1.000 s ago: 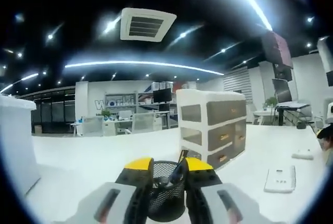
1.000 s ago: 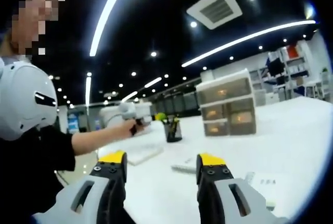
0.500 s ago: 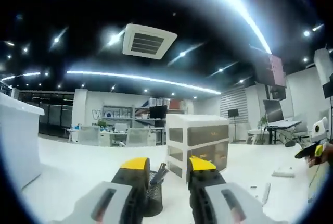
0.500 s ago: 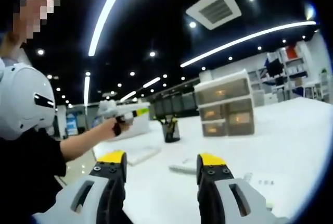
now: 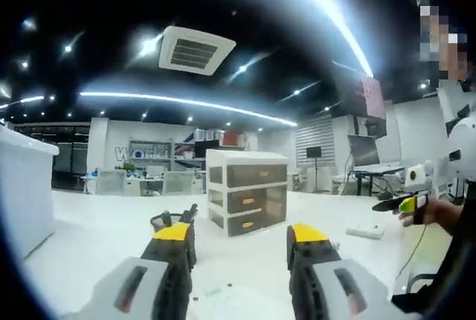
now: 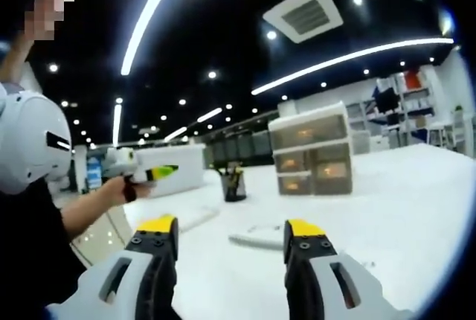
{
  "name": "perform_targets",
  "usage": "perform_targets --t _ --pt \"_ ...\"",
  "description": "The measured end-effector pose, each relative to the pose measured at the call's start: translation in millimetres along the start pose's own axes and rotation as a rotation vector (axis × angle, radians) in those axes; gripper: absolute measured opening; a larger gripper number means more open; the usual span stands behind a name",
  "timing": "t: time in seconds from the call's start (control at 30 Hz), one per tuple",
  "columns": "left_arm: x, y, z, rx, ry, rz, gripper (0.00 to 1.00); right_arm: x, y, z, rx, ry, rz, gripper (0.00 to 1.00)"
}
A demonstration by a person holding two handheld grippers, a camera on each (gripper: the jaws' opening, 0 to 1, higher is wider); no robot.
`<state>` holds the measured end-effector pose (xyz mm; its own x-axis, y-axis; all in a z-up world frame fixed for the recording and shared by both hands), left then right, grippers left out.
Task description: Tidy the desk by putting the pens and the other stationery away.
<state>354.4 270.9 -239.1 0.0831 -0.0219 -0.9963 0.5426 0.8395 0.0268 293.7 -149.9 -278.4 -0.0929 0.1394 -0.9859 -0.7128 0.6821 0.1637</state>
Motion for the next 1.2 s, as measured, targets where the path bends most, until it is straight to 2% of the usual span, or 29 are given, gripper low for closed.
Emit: perform_targets --t 0.17,0.27,0.63,1.2 --pt "9.3 -18.0 -18 0.020 0.052 0.014 0.59 -0.2 -6 -3 0.028 0.017 -0.010 0.56" --pt "15.2 -23.7 -29 0.026 0.071 -0.012 0.61 -1.7 -10 -6 0.055 0.030 -0.031 0.57" --pt "29.1 -22.8 -57 -0.011 0.126 -0.078 0.70 -3.1 -20 -13 0.111 0.056 -0.034 0.61" --pt "36.0 -15.4 -60 -0.023 0.151 -0.095 0.73 -13.8 -33 -9 0.159 0.139 -0.104 0.63"
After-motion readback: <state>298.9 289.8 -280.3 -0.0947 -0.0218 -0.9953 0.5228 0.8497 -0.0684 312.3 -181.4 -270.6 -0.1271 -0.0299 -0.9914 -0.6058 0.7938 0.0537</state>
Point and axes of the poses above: the point that each gripper's makers call its tool centre point, and the gripper's own axes: z roughly forward along the fingers, y roughly to its left, x roughly out of its underside, the point moved 10 cm from there along -z, roughly backward along the fingers, and after that the axes turned 1 degree about y, right-handed, at the moved point
